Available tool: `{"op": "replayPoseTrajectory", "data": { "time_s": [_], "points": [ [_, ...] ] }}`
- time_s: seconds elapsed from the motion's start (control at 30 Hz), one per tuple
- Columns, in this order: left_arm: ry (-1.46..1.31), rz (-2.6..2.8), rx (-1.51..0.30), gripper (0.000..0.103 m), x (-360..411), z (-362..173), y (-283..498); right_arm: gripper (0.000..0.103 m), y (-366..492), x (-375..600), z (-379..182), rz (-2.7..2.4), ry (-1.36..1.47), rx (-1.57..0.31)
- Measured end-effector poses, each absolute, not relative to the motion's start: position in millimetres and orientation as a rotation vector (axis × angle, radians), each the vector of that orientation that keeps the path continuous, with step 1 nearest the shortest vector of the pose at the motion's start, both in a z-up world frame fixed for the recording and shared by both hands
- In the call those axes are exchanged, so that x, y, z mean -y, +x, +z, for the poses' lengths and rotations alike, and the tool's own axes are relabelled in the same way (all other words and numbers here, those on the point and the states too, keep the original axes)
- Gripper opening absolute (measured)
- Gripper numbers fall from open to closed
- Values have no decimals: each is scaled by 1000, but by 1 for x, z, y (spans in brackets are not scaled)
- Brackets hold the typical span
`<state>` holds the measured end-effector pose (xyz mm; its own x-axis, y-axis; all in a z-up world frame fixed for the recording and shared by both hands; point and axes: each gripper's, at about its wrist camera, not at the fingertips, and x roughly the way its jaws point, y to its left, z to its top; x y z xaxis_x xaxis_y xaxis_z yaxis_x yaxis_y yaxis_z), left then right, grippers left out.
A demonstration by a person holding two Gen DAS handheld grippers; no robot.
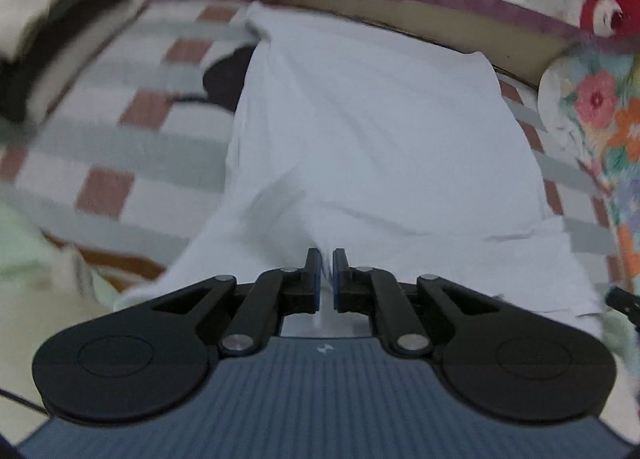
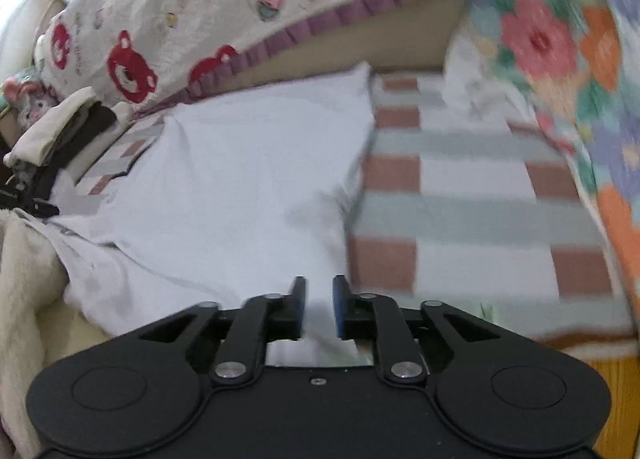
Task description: Fold clothes
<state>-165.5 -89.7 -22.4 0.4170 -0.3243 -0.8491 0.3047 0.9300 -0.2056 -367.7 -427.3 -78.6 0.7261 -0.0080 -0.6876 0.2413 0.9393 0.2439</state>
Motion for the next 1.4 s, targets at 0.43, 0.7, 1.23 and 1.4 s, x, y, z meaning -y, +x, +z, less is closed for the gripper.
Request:
{"op": "replayPoseTrajectory", "data": {
  "time_s": [0.43,0.7,1.23,1.4],
  "points": [
    [-46,-376,-1063,6,63,-31,-171,56,-265,496,-133,-143,667,-874],
    [-13,-391,-1096,6,72,-44,-173,2,-252,524,-163,-144,734,-784],
    [-96,-288,-1091,40,18,-23,-141,50,-354,511,-163,-37,913,-803],
    [-242,-319,-1166,41,6,-37,-124,53,-372,494,-172,-36,979,-804]
  ]
}}
